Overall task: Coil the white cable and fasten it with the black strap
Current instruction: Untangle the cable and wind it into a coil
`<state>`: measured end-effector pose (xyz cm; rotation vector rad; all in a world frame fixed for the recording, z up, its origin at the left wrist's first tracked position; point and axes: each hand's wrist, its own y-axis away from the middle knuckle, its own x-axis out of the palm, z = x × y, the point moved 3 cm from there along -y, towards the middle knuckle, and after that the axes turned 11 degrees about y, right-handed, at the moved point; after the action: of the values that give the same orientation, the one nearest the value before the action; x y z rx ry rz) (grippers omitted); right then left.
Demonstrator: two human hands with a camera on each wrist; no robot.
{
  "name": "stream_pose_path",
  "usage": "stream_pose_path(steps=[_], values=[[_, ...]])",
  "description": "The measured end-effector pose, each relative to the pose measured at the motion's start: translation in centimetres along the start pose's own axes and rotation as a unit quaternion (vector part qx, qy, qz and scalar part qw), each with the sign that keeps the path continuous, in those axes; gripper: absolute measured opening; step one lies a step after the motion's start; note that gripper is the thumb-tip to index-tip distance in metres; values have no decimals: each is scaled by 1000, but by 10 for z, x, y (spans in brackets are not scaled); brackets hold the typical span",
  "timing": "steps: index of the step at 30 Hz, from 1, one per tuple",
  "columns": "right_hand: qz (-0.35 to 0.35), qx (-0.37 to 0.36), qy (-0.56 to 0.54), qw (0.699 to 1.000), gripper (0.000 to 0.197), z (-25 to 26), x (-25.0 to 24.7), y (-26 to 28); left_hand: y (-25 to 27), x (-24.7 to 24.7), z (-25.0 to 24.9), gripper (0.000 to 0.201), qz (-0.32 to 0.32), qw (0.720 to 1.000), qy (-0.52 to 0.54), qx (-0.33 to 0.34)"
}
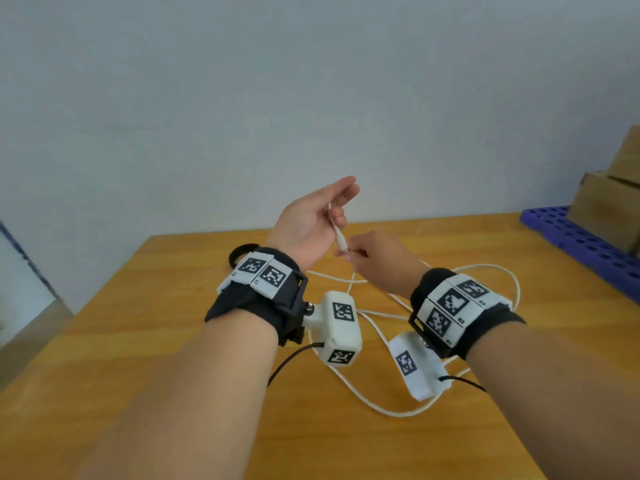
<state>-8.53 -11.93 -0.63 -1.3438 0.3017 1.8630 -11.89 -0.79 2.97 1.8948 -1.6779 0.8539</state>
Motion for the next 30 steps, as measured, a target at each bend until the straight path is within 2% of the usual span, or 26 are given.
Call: stream_pose_path(steps=[5, 11, 15, 17, 22, 30], values=[[-9, -44, 36, 998, 42, 1, 11, -3, -6, -15, 14, 27, -9, 999, 16, 39], [48, -88, 112, 989, 25, 3, 16, -10, -12, -36, 26, 32, -46, 994, 43, 89], [81, -88, 125, 985, 28, 1, 18, -14, -16, -47, 33, 36, -68, 990, -18, 120], [92, -76, 119, 986, 15, -1, 18, -14, -17, -53, 37, 41, -74, 988, -41, 129], [82, -48, 69, 993, 11, -5, 14, -11, -17, -66, 43, 47, -74, 990, -58, 103], [57, -55, -3, 997, 12, -4, 11, -8, -8, -71, 47, 47, -69, 990, -110, 59]])
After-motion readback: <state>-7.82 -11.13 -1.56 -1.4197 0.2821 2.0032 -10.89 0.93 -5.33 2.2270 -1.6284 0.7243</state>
